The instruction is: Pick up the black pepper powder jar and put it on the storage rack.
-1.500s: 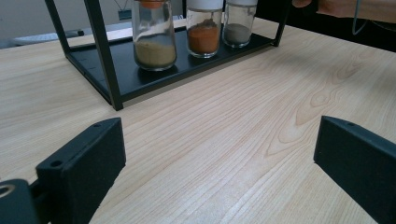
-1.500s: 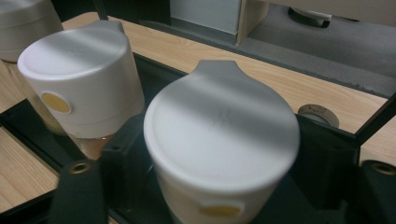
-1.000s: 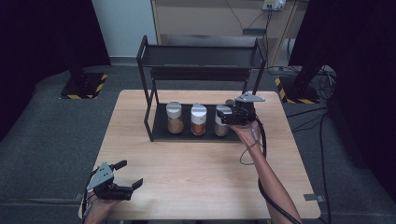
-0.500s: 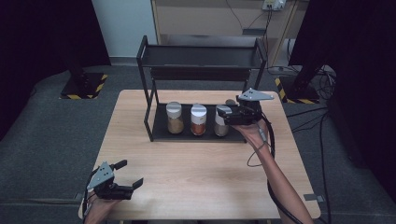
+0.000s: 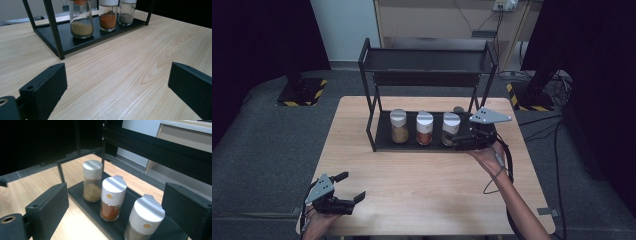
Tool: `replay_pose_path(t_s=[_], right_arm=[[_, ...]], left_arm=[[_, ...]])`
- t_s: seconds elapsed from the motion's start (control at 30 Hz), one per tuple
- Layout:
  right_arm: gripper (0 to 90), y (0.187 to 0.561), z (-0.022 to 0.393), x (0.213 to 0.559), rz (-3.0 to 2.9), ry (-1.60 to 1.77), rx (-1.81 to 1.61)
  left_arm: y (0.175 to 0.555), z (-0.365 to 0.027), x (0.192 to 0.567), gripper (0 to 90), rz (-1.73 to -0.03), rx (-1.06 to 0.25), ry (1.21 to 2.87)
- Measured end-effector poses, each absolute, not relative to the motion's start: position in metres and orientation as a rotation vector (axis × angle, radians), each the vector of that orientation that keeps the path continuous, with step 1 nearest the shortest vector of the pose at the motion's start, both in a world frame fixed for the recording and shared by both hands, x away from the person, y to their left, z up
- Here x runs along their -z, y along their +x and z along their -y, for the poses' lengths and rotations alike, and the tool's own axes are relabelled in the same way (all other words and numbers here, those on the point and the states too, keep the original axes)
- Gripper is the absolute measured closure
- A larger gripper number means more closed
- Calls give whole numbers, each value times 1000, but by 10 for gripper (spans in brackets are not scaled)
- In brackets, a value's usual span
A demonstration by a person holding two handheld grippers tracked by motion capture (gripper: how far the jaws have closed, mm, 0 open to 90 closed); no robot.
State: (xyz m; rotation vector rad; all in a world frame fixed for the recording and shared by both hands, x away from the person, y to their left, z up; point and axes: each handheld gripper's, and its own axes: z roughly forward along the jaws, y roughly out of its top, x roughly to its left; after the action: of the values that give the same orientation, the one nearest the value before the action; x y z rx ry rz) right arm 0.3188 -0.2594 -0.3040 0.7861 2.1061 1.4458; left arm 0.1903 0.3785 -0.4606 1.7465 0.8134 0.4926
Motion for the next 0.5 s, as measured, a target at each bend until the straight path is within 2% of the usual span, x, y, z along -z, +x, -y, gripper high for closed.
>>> replay_pose_path(t_s=[0.5], right_arm=[[72,274,282,307,-2088,769,-1453]], left_arm=[[188,-381,462,12,-811,-497,1725]])
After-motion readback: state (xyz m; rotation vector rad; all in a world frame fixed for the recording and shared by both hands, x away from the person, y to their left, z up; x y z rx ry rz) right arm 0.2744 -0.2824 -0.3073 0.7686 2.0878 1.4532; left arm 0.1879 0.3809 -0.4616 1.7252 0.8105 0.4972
